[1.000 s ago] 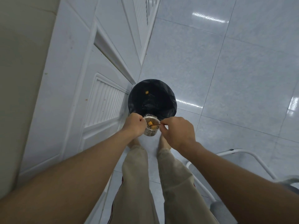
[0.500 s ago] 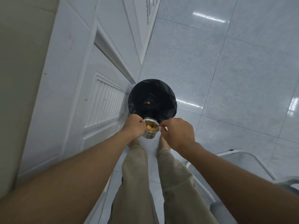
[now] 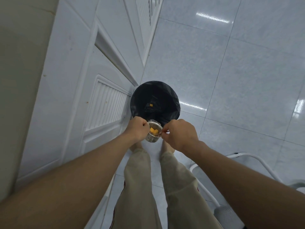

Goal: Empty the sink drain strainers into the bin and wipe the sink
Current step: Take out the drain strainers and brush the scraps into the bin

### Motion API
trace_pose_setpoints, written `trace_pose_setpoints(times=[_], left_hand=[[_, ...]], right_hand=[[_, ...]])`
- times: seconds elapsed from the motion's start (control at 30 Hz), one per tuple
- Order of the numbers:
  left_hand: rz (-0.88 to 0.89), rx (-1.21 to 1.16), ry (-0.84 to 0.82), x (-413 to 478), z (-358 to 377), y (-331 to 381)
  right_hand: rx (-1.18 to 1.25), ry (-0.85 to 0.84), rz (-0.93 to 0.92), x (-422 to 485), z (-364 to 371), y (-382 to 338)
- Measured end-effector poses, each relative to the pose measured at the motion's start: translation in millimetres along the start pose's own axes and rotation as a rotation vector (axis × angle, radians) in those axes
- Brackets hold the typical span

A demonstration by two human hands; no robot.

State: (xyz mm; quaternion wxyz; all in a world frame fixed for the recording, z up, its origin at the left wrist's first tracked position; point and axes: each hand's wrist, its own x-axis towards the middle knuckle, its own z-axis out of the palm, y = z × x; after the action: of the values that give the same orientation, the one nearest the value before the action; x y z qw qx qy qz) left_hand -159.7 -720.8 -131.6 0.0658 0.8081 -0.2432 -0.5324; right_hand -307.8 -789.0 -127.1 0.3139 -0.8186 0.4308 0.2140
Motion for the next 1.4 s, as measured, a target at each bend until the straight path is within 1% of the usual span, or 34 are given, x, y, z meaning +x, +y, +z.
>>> trace_pose_setpoints(times=[0.07,0.13,0.23,0.33,0.43,0.5,0.63,0.7,0.9,1.0,1.1,1.3,1.4], left_hand=[[-0.021,-0.013,-0.005,0,0,-2],[-0.038,-0.024,-0.011,0,0,-4],[-0.053,-0.026,-0.012,0,1,-4],[-0.064,-0.025,-0.003,1,1,-4],[-0.069,-0.029,-0.008,1,2,-4],[-0.07,-0.034,-0.006,1,2,-5],[-0.068,-0.048,0.006,0,4,-5],[-0.073,-0.053,0.001,0,5,-5],[-0.082,-0.053,0.006,2,6,-8],[-0.087,-0.058,-0.003,2,6,-10],[-0.085,-0.056,0.001,2,7,-11],[-0.062,-0.061,0.005,0,9,-9],[-0.065,-0.072,-0.003,-1,9,-8]], right_hand=[[-0.051,0.02,-0.024,-1,2,1],[-0.075,0.075,-0.052,-5,3,3],[-0.04,0.168,-0.066,-10,4,6],[0.012,0.273,-0.04,-14,3,7],[0.088,0.34,-0.014,-16,0,7],[0.138,0.309,0.004,-17,-3,5],[0.098,0.14,0.04,-16,0,3],[0.094,0.117,0.047,-16,2,3],[0.084,0.307,0.007,-21,10,6],[0.091,0.345,0.036,-23,10,8],[0.162,0.355,0.035,-24,6,8],[0.146,0.136,0.039,-22,5,3],[0.106,0.105,0.018,-21,7,2]])
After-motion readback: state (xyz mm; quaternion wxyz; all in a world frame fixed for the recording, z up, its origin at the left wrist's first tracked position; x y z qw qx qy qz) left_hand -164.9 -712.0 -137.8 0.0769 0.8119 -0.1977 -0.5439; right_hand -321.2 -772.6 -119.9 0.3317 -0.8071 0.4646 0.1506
